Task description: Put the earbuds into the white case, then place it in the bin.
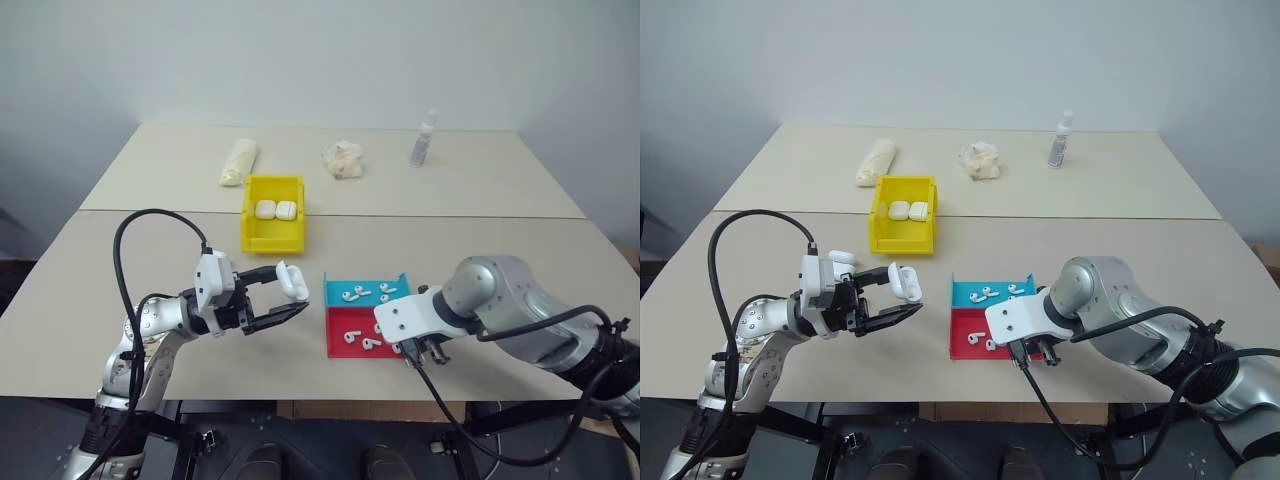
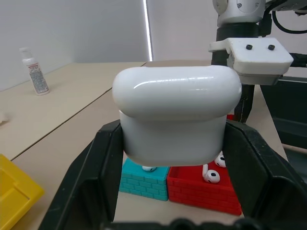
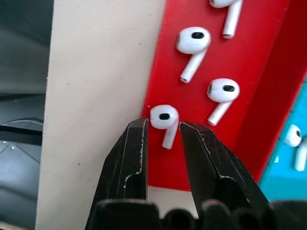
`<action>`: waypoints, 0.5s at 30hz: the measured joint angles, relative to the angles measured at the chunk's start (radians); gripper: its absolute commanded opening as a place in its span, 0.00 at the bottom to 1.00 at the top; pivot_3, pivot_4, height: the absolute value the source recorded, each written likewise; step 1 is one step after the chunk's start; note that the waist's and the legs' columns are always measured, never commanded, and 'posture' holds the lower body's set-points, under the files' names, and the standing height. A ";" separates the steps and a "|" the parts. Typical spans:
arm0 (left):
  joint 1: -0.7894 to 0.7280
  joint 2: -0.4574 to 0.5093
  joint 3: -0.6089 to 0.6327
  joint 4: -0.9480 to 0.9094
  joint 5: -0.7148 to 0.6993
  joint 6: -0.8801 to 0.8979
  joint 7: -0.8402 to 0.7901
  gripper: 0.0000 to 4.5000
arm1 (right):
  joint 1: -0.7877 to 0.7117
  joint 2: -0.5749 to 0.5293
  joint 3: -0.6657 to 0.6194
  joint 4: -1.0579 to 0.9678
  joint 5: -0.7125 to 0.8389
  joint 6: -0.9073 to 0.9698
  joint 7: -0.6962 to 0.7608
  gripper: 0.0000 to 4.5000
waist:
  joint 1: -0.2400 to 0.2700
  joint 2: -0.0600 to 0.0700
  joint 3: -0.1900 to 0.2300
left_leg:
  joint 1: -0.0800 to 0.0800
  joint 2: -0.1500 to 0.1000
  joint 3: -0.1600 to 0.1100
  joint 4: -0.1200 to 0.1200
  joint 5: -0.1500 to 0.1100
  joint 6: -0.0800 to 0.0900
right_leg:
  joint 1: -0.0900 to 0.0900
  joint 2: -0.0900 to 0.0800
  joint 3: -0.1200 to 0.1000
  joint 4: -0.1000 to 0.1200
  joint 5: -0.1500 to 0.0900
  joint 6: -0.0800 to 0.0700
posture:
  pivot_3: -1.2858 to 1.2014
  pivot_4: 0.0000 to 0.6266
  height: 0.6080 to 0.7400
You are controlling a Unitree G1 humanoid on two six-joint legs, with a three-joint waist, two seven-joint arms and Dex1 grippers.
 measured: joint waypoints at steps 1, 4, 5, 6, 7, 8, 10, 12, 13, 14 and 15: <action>0.000 0.000 -0.001 0.000 0.003 -0.001 0.001 0.62 | 0.002 0.001 -0.001 0.000 -0.005 -0.001 0.001 0.32 | 0.000 0.000 0.000 | 0.000 0.000 0.000 0.000 0.000 0.000 | 0.000 0.000 0.000 0.000 0.000 0.000 | 0.52 0.24 1.00; 0.000 -0.002 -0.004 0.000 0.014 -0.001 0.010 0.62 | 0.010 0.004 -0.003 0.001 -0.021 -0.023 -0.007 0.32 | 0.000 0.000 0.000 | 0.000 0.000 0.000 0.000 0.000 0.000 | 0.000 0.000 0.000 0.000 0.000 0.000 | 0.52 0.24 1.00; 0.000 -0.002 -0.005 0.000 0.017 -0.001 0.012 0.62 | 0.012 0.006 -0.006 0.002 -0.025 -0.035 -0.013 0.32 | 0.000 0.000 0.000 | 0.000 0.000 0.000 0.000 0.000 0.000 | 0.000 0.000 0.000 0.000 0.000 0.000 | 0.52 0.24 1.00; 0.000 -0.002 -0.006 0.000 0.017 -0.001 0.015 0.62 | 0.013 0.008 -0.010 0.002 -0.029 -0.048 -0.019 0.32 | 0.000 0.000 0.000 | 0.000 0.000 0.000 0.000 0.000 0.000 | 0.000 0.000 0.000 0.000 0.000 0.000 | 0.52 0.24 1.00; 0.001 -0.003 -0.006 0.000 0.018 -0.002 0.017 0.62 | 0.014 0.008 -0.017 0.002 -0.034 -0.070 -0.022 0.32 | 0.000 0.000 0.000 | 0.000 0.000 0.000 0.000 0.000 0.000 | 0.000 0.000 0.000 0.000 0.000 0.000 | 0.52 0.24 1.00; 0.003 -0.006 -0.007 0.000 0.018 -0.005 0.020 0.62 | 0.019 0.008 -0.034 0.000 -0.041 -0.091 -0.024 0.32 | 0.000 0.000 0.000 | 0.000 0.000 0.000 0.000 0.000 0.000 | 0.000 0.000 0.000 0.000 0.000 0.000 | 0.52 0.24 1.00; 0.013 -0.010 -0.010 0.000 0.020 -0.007 0.027 0.62 | 0.025 0.009 -0.061 -0.012 -0.045 -0.107 -0.029 0.32 | 0.000 0.000 0.000 | 0.000 0.000 0.000 0.000 0.000 0.000 | 0.000 0.000 0.000 0.000 0.000 0.000 | 0.52 0.24 1.00; 0.021 -0.011 -0.013 -0.001 0.022 -0.007 0.033 0.62 | 0.031 0.018 -0.082 -0.025 -0.044 -0.109 -0.026 0.35 | 0.000 0.000 0.000 | 0.000 0.000 0.000 0.000 0.000 0.000 | 0.000 0.000 0.000 0.000 0.000 0.000 | 0.52 0.24 1.00; 0.024 -0.012 -0.014 -0.003 0.023 -0.007 0.038 0.62 | 0.033 0.023 -0.084 -0.035 -0.045 -0.109 -0.020 0.40 | 0.000 0.000 0.000 | 0.000 0.000 0.000 0.000 0.000 0.000 | 0.000 0.000 0.000 0.000 0.000 0.000 | 0.52 0.24 1.00; 0.027 -0.012 -0.014 -0.006 0.024 -0.007 0.040 0.62 | 0.035 0.026 -0.084 -0.040 -0.047 -0.109 -0.018 0.44 | 0.000 0.000 0.000 | 0.000 0.000 0.000 0.000 0.000 0.000 | 0.000 0.000 0.000 0.000 0.000 0.000 | 0.52 0.24 1.00; 0.032 -0.012 -0.014 -0.012 0.024 -0.006 0.045 0.62 | 0.036 0.033 -0.083 -0.040 -0.053 -0.106 -0.019 0.44 | 0.000 0.000 0.000 | 0.000 0.000 0.000 0.000 0.000 0.000 | 0.000 0.000 0.000 0.000 0.000 0.000 | 0.52 0.24 1.00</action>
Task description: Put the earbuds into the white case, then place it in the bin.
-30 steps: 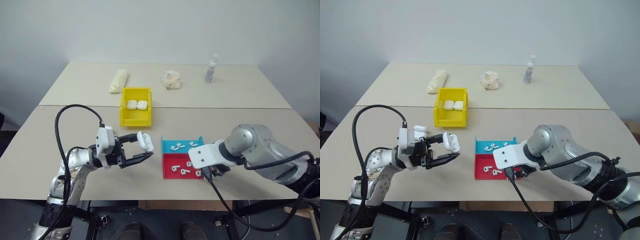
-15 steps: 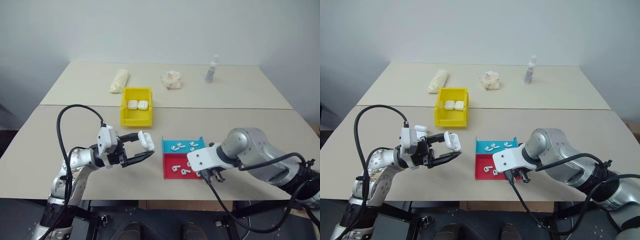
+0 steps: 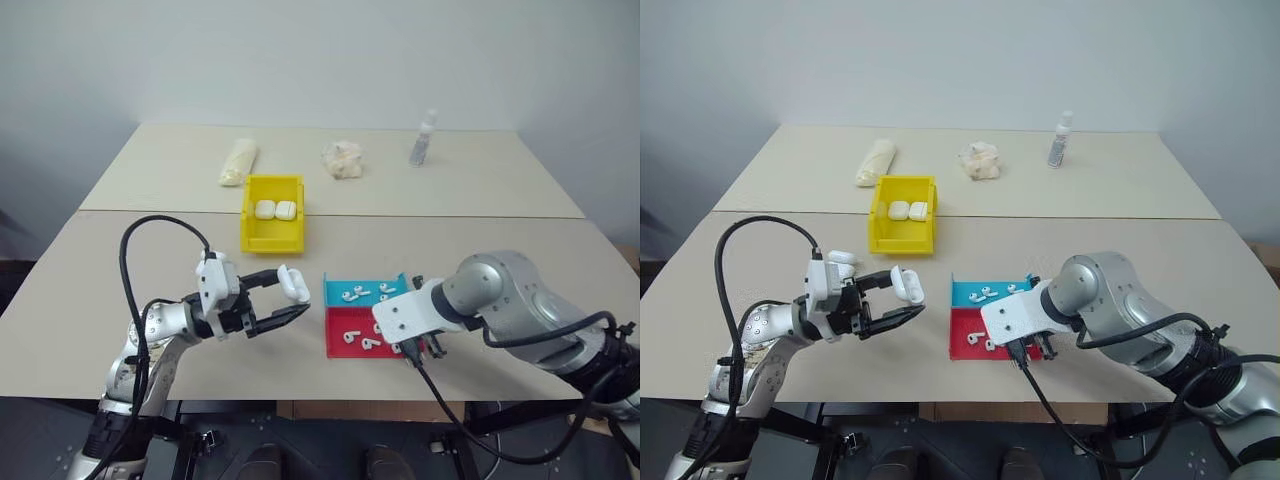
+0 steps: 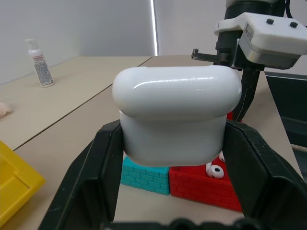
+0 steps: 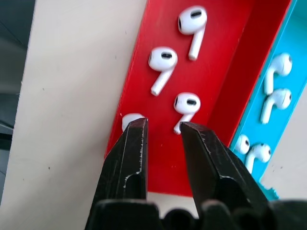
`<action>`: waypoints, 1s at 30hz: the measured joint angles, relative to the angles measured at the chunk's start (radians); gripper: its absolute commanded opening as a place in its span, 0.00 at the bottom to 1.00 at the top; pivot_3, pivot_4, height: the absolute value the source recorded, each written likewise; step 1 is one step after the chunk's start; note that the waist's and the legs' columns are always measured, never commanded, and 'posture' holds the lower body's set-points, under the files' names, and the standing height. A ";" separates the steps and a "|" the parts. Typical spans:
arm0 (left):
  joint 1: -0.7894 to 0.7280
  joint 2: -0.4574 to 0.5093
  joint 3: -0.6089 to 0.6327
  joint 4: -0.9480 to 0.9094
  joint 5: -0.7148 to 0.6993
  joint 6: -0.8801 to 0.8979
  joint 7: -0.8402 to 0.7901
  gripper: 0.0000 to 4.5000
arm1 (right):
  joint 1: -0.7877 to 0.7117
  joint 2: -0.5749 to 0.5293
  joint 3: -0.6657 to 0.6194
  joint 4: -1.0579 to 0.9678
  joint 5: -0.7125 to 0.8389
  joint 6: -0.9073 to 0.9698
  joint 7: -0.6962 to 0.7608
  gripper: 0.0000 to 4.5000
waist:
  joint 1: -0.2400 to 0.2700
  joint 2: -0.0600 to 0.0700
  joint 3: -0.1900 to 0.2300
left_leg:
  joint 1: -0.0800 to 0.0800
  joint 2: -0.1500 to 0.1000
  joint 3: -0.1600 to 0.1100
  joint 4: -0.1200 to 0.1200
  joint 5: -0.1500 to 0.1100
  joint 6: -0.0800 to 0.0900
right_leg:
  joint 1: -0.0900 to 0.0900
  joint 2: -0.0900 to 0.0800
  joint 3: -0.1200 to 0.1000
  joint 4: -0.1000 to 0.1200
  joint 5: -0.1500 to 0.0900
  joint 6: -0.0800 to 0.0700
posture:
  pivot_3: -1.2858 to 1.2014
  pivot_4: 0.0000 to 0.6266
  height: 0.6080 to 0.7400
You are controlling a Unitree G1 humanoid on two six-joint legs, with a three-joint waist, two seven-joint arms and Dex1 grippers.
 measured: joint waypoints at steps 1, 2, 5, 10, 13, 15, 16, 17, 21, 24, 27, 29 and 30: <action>0.001 0.000 -0.001 -0.001 0.000 0.000 0.003 0.62 | 0.000 0.005 0.001 0.001 -0.006 0.002 0.000 0.44 | 0.000 0.000 0.000 | 0.000 0.000 0.000 0.000 0.000 0.000 | 0.000 0.000 0.000 0.000 0.000 0.000 | 0.52 0.24 1.00; 0.002 0.000 -0.001 -0.001 0.001 0.000 0.006 0.62 | 0.000 0.008 0.003 0.001 -0.016 0.005 0.000 0.44 | 0.000 0.000 0.000 | 0.000 0.000 0.000 0.000 0.000 0.000 | 0.000 0.000 0.000 0.000 0.000 0.000 | 0.52 0.24 1.00; 0.004 0.000 -0.002 -0.002 0.001 0.000 0.014 0.62 | 0.000 0.011 0.006 0.007 -0.042 0.008 0.005 0.44 | 0.001 0.000 0.000 | 0.000 0.000 0.000 0.000 0.000 0.000 | 0.000 0.000 0.000 0.000 0.000 0.000 | 0.52 0.24 1.00; 0.009 0.000 -0.009 -0.010 0.002 0.005 0.030 0.62 | 0.004 0.011 0.006 0.009 -0.046 0.018 0.036 0.44 | 0.000 0.000 0.000 | 0.000 0.000 0.000 0.000 0.000 0.000 | 0.000 0.000 0.000 0.000 0.000 0.000 | 0.52 0.24 1.00; 0.009 0.000 -0.011 -0.011 0.006 0.005 0.039 0.62 | 0.012 0.009 0.006 0.009 -0.046 0.021 0.054 0.44 | 0.000 0.000 0.000 | 0.000 0.000 0.000 0.000 0.000 0.000 | 0.000 0.000 0.000 0.000 0.000 0.000 | 0.52 0.24 1.00; 0.009 0.000 -0.014 -0.011 0.012 0.005 0.044 0.62 | 0.022 0.009 0.006 0.010 -0.047 0.021 0.059 0.44 | 0.000 0.000 0.000 | 0.000 0.000 0.000 0.000 0.000 0.000 | 0.000 0.000 0.000 0.000 0.000 0.000 | 0.52 0.24 1.00; 0.009 0.000 -0.015 -0.012 0.013 0.005 0.046 0.62 | 0.024 0.009 0.006 0.012 -0.049 0.020 0.059 0.44 | 0.000 0.000 0.000 | 0.000 0.000 0.000 0.000 0.000 0.000 | 0.000 0.000 0.000 0.000 0.000 0.000 | 0.52 0.24 1.00; 0.009 0.000 -0.015 -0.012 0.013 0.005 0.048 0.62 | 0.027 0.010 0.006 0.016 -0.055 0.020 0.059 0.44 | 0.000 0.000 0.000 | 0.000 0.000 0.000 0.000 0.000 0.000 | 0.000 0.000 0.000 0.000 0.000 0.000 | 0.52 0.24 1.00; 0.009 0.000 -0.017 -0.017 0.015 0.005 0.052 0.62 | 0.032 0.012 0.006 0.035 -0.078 0.019 0.059 0.44 | 0.000 0.000 0.000 | 0.000 0.000 0.000 0.000 0.000 0.000 | 0.000 0.000 0.000 0.000 0.000 0.000 | 0.52 0.24 1.00; 0.009 0.000 -0.017 -0.020 0.017 0.005 0.053 0.62 | 0.037 0.022 0.006 0.045 -0.085 0.018 0.061 0.44 | 0.000 0.000 0.000 | 0.000 0.000 0.000 0.000 0.000 0.000 | 0.000 0.000 0.000 0.000 0.000 0.000 | 0.52 0.24 1.00; 0.009 0.000 -0.018 -0.020 0.026 0.005 0.056 0.62 | 0.048 0.028 0.009 0.058 -0.095 0.016 0.062 0.44 | 0.000 0.000 0.000 | 0.000 0.000 0.000 0.000 0.000 0.000 | 0.000 0.000 0.000 0.000 0.000 0.000 | 0.52 0.24 1.00; 0.009 0.000 -0.018 -0.020 0.032 0.005 0.059 0.62 | 0.054 0.034 0.011 0.066 -0.104 0.015 0.061 0.44 | 0.000 0.000 0.000 | 0.000 0.000 0.000 0.000 0.000 0.000 | 0.000 0.000 0.000 0.000 0.000 0.000 | 0.52 0.24 1.00; 0.010 0.000 -0.018 -0.021 0.032 0.006 0.060 0.62 | 0.054 0.037 0.011 0.071 -0.111 0.014 0.061 0.44 | 0.000 0.000 0.000 | 0.000 0.000 0.000 0.000 0.000 0.000 | 0.000 0.000 0.000 0.000 0.000 0.000 | 0.52 0.24 1.00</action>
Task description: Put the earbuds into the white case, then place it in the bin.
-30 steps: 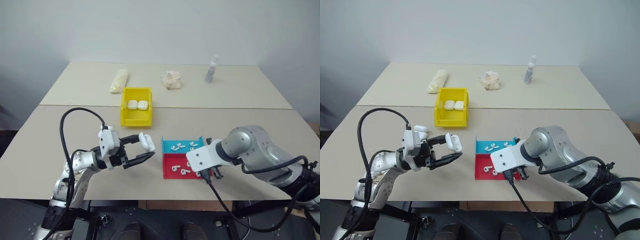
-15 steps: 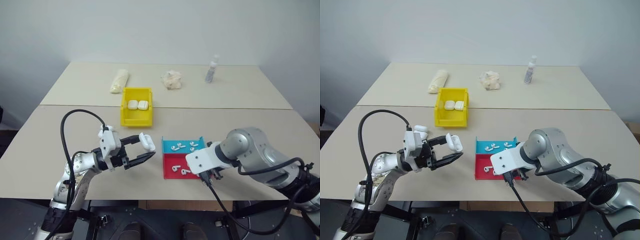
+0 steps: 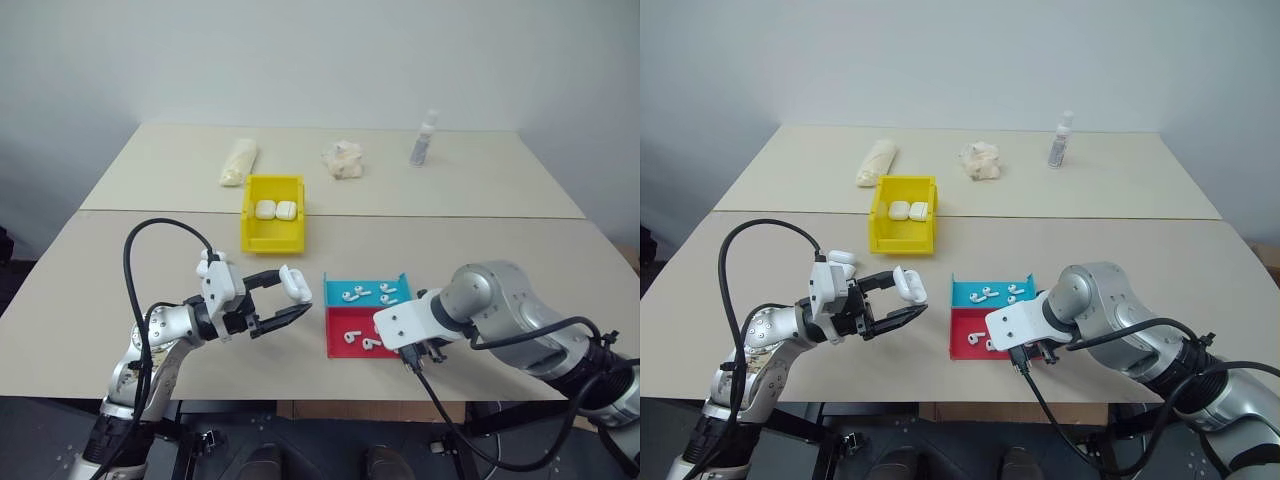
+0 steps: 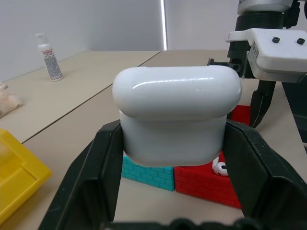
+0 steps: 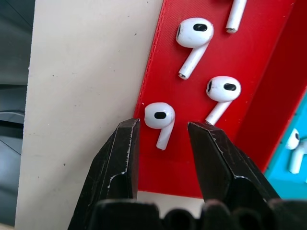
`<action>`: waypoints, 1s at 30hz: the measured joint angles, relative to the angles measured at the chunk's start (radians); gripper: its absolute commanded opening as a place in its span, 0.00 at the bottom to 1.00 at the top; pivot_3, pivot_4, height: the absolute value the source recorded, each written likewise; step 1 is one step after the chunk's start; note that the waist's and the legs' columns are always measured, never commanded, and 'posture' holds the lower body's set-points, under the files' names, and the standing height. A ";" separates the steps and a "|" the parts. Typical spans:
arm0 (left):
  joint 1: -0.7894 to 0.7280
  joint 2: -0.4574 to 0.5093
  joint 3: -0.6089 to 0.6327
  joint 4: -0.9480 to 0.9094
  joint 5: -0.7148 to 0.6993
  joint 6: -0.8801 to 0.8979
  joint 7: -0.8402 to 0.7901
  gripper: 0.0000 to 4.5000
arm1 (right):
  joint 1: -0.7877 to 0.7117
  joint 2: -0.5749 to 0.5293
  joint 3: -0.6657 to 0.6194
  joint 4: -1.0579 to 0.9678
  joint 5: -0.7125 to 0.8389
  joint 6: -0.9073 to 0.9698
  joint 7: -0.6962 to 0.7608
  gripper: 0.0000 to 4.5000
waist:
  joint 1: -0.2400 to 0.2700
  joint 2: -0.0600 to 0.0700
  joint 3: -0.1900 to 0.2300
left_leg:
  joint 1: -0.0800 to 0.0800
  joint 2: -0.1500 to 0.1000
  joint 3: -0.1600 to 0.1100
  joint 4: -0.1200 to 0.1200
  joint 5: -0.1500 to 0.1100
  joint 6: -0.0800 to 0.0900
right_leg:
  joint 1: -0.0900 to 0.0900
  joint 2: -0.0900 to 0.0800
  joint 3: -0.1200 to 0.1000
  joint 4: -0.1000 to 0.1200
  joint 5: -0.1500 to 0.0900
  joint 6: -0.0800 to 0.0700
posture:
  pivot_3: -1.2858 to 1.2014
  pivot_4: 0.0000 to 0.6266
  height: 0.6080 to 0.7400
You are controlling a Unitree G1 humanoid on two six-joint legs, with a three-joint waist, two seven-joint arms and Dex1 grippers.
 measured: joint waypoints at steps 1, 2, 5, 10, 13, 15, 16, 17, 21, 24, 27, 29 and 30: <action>0.001 0.000 0.000 -0.002 0.000 0.000 0.000 0.62 | 0.000 0.001 0.000 0.001 -0.003 -0.003 0.000 0.44 | 0.000 0.000 0.000 | 0.000 0.000 0.000 0.000 0.000 0.000 | 0.000 0.000 0.000 0.000 0.000 0.000 | 0.52 0.24 1.00; 0.002 0.000 0.000 -0.004 0.000 0.001 0.001 0.62 | 0.000 0.002 0.000 0.002 -0.004 -0.007 0.000 0.44 | 0.000 0.000 0.000 | 0.000 0.000 0.000 0.000 0.000 0.000 | 0.000 0.000 0.000 0.000 0.000 0.000 | 0.52 0.24 1.00; 0.005 0.001 0.000 -0.007 0.000 0.002 0.004 0.62 | 0.008 0.005 0.000 0.008 -0.010 -0.016 0.000 0.44 | 0.000 0.000 0.000 | 0.000 0.000 0.000 0.000 0.000 0.000 | 0.000 0.000 0.000 0.000 0.000 0.000 | 0.52 0.24 1.00; 0.009 0.004 0.000 -0.020 0.000 0.006 0.013 0.62 | 0.017 0.025 0.000 0.012 -0.011 -0.018 0.001 0.44 | 0.000 0.000 0.000 | 0.000 0.000 0.000 0.000 0.000 0.000 | 0.000 0.000 0.000 0.000 0.000 0.000 | 0.52 0.24 1.00; 0.009 0.005 0.000 -0.021 0.000 0.009 0.017 0.62 | 0.017 0.029 0.000 0.016 -0.016 -0.020 0.001 0.44 | 0.000 0.000 0.000 | 0.000 0.000 0.000 0.000 0.000 0.000 | 0.000 0.000 0.000 0.000 0.000 0.000 | 0.52 0.24 1.00; 0.011 0.005 0.000 -0.025 0.001 0.012 0.022 0.62 | 0.017 0.029 0.001 0.026 -0.029 -0.028 -0.001 0.44 | 0.000 0.000 0.000 | 0.000 0.000 0.000 0.000 0.000 0.000 | 0.000 0.000 0.000 0.000 0.000 0.000 | 0.52 0.24 1.00; 0.012 0.006 0.000 -0.025 0.001 0.014 0.023 0.62 | 0.017 0.029 0.001 0.031 -0.036 -0.032 -0.002 0.44 | 0.000 0.000 0.000 | 0.000 0.000 0.000 0.000 0.000 0.000 | 0.000 0.000 0.000 0.000 0.000 0.000 | 0.52 0.24 1.00; 0.013 0.007 0.000 -0.027 0.001 0.019 0.026 0.62 | 0.017 0.029 0.001 0.036 -0.042 -0.036 -0.002 0.44 | 0.000 0.000 0.000 | 0.000 0.000 0.000 0.000 0.000 0.000 | 0.000 0.000 0.000 0.000 0.000 0.000 | 0.52 0.24 1.00; 0.020 0.008 0.000 -0.029 0.001 0.023 0.029 0.62 | 0.017 0.032 0.001 0.040 -0.047 -0.042 -0.001 0.44 | 0.000 0.000 0.000 | 0.000 0.000 0.000 0.000 0.000 0.000 | 0.000 0.000 0.000 0.000 0.000 0.000 | 0.52 0.24 1.00; 0.029 0.008 0.000 -0.030 0.001 0.023 0.029 0.62 | 0.017 0.036 0.000 0.040 -0.049 -0.051 0.003 0.44 | 0.000 0.000 0.000 | 0.000 0.000 0.000 0.000 0.000 0.000 | 0.000 0.000 0.000 0.000 0.000 0.000 | 0.52 0.24 1.00; 0.031 0.009 0.000 -0.030 0.001 0.023 0.029 0.62 | 0.017 0.036 -0.001 0.039 -0.048 -0.054 0.009 0.44 | 0.000 0.000 0.000 | 0.000 0.000 0.000 0.000 0.000 0.000 | 0.000 0.000 0.000 0.000 0.000 0.000 | 0.52 0.24 1.00; 0.033 0.010 0.000 -0.033 0.001 0.023 0.028 0.62 | 0.016 0.036 -0.005 0.036 -0.047 -0.055 0.021 0.44 | 0.000 0.000 0.000 | 0.000 0.000 0.000 0.000 0.000 0.000 | 0.000 0.000 0.000 0.000 0.000 0.000 | 0.52 0.24 1.00; 0.033 0.010 0.000 -0.033 0.001 0.023 0.028 0.62 | 0.013 0.036 -0.007 0.036 -0.047 -0.056 0.025 0.44 | 0.000 0.000 0.000 | 0.000 0.000 0.000 0.000 0.000 0.000 | 0.000 0.000 0.000 0.000 0.000 0.000 | 0.52 0.24 1.00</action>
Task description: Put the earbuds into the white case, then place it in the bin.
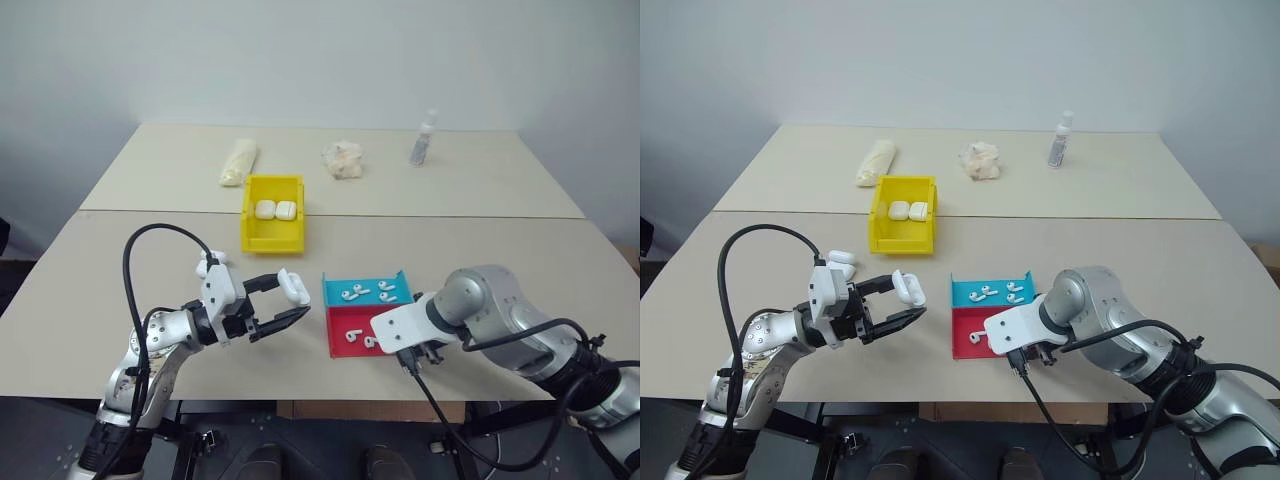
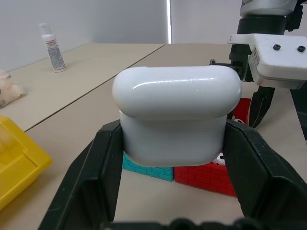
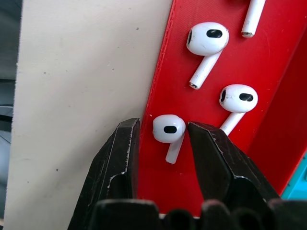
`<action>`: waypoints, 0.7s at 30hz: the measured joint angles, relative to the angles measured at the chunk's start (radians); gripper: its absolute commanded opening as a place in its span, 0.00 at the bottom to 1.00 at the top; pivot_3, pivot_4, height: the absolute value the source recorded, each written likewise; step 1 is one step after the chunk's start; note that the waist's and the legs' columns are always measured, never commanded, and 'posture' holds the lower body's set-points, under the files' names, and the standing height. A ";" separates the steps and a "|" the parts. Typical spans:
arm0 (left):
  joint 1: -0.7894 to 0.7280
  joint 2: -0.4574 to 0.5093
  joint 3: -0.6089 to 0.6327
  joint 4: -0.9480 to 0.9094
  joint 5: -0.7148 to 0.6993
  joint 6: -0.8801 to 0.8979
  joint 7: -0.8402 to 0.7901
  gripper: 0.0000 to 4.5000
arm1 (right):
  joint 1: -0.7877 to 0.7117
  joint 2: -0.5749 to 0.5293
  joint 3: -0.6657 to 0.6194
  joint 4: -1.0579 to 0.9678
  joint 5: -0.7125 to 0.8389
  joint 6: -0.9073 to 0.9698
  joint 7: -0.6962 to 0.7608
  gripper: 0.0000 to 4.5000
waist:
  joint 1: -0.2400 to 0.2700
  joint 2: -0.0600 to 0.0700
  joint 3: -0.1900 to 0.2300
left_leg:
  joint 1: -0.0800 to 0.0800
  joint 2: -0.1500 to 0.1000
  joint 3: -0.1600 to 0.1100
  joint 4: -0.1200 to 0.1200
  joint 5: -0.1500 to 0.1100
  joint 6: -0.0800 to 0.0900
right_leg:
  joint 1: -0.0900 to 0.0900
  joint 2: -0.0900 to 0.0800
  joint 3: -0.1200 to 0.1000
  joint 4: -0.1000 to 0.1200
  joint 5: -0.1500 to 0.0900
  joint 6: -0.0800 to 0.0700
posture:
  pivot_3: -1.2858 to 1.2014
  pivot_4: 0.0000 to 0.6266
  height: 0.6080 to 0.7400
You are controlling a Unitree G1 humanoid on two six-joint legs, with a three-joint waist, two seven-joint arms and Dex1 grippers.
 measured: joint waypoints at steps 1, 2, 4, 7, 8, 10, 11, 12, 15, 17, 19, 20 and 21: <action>0.000 0.000 0.000 0.000 0.000 0.000 0.000 0.62 | -0.004 0.000 -0.002 0.000 0.000 -0.001 0.002 0.44 | 0.000 0.000 0.000 | 0.000 0.000 0.000 0.000 0.000 0.000 | 0.000 0.000 0.000 0.000 0.000 0.000 | 0.52 0.24 1.00; 0.000 0.000 0.000 0.000 0.000 0.000 0.000 0.62 | -0.009 0.000 -0.005 -0.001 0.000 -0.002 0.002 0.44 | 0.000 0.000 0.000 | 0.000 0.000 0.000 0.000 0.000 0.000 | 0.000 0.000 0.000 0.000 0.000 0.000 | 0.52 0.24 1.00; 0.000 0.000 -0.001 0.000 0.000 0.000 0.000 0.62 | -0.017 0.000 -0.011 -0.001 0.000 -0.005 0.003 0.44 | 0.000 0.000 0.000 | 0.000 0.000 0.000 0.000 0.000 0.000 | 0.000 0.000 0.000 0.000 0.000 0.000 | 0.52 0.24 1.00; 0.000 0.000 -0.003 0.000 0.000 0.000 0.000 0.62 | -0.019 -0.001 -0.015 -0.001 0.000 -0.010 0.004 0.44 | 0.000 0.000 0.000 | 0.000 0.000 0.000 0.000 0.000 0.000 | 0.000 0.000 0.000 0.000 0.000 0.000 | 0.52 0.24 1.00; 0.000 0.000 -0.003 0.000 0.001 0.000 0.000 0.62 | -0.019 -0.001 -0.015 0.000 0.000 -0.013 0.004 0.44 | 0.000 0.000 0.000 | 0.000 0.000 0.000 0.000 0.000 0.000 | 0.000 0.000 0.000 0.000 0.000 0.000 | 0.52 0.24 1.00; 0.000 0.000 -0.003 0.000 0.001 0.000 0.000 0.62 | -0.019 -0.001 -0.015 0.002 0.000 -0.024 0.004 0.44 | 0.000 0.000 0.000 | 0.000 0.000 0.000 0.000 0.000 0.000 | 0.000 0.000 0.000 0.000 0.000 0.000 | 0.52 0.24 1.00; 0.000 0.000 -0.003 0.000 0.002 0.000 0.000 0.62 | -0.019 -0.001 -0.015 0.003 0.000 -0.027 0.004 0.44 | 0.000 0.000 0.000 | 0.000 0.000 0.000 0.000 0.000 0.000 | 0.000 0.000 0.000 0.000 0.000 0.000 | 0.52 0.24 1.00; 0.000 0.000 -0.003 0.000 0.002 0.000 0.000 0.62 | -0.019 -0.001 -0.015 0.004 0.000 -0.031 0.004 0.44 | 0.000 0.000 0.000 | 0.000 0.000 0.000 0.000 0.000 0.000 | 0.000 0.000 0.000 0.000 0.000 0.000 | 0.52 0.24 1.00; 0.000 0.000 -0.004 0.000 0.003 0.000 0.000 0.62 | -0.019 -0.001 -0.015 0.010 0.000 -0.043 0.004 0.44 | 0.000 0.000 0.000 | 0.000 0.000 0.000 0.000 0.000 0.000 | 0.000 0.000 0.000 0.000 0.000 0.000 | 0.52 0.24 1.00; 0.001 0.000 -0.004 0.000 0.003 0.000 0.001 0.62 | -0.018 0.000 -0.015 0.018 0.000 -0.048 0.004 0.44 | 0.000 0.000 0.000 | 0.000 0.000 0.000 0.000 0.000 0.000 | 0.000 0.000 0.000 0.000 0.000 0.000 | 0.52 0.24 1.00; 0.001 0.000 -0.004 0.000 0.004 0.000 0.002 0.62 | -0.017 0.000 -0.015 0.026 0.000 -0.052 0.004 0.44 | 0.000 0.000 0.000 | 0.000 0.000 0.000 0.000 0.000 0.000 | 0.000 0.000 0.000 0.000 0.000 0.000 | 0.52 0.24 1.00; 0.001 0.000 -0.004 0.000 0.004 0.000 0.002 0.62 | -0.017 0.000 -0.015 0.028 0.000 -0.055 0.004 0.44 | 0.000 0.000 0.000 | 0.000 0.000 0.000 0.000 0.000 0.000 | 0.000 0.000 0.000 0.000 0.000 0.000 | 0.52 0.24 1.00; 0.001 0.000 -0.004 0.000 0.004 0.000 0.003 0.62 | -0.017 0.000 -0.015 0.032 -0.001 -0.059 0.004 0.44 | 0.000 0.000 0.000 | 0.000 0.000 0.000 0.000 0.000 0.000 | 0.000 0.000 0.000 0.000 0.000 0.000 | 0.52 0.24 1.00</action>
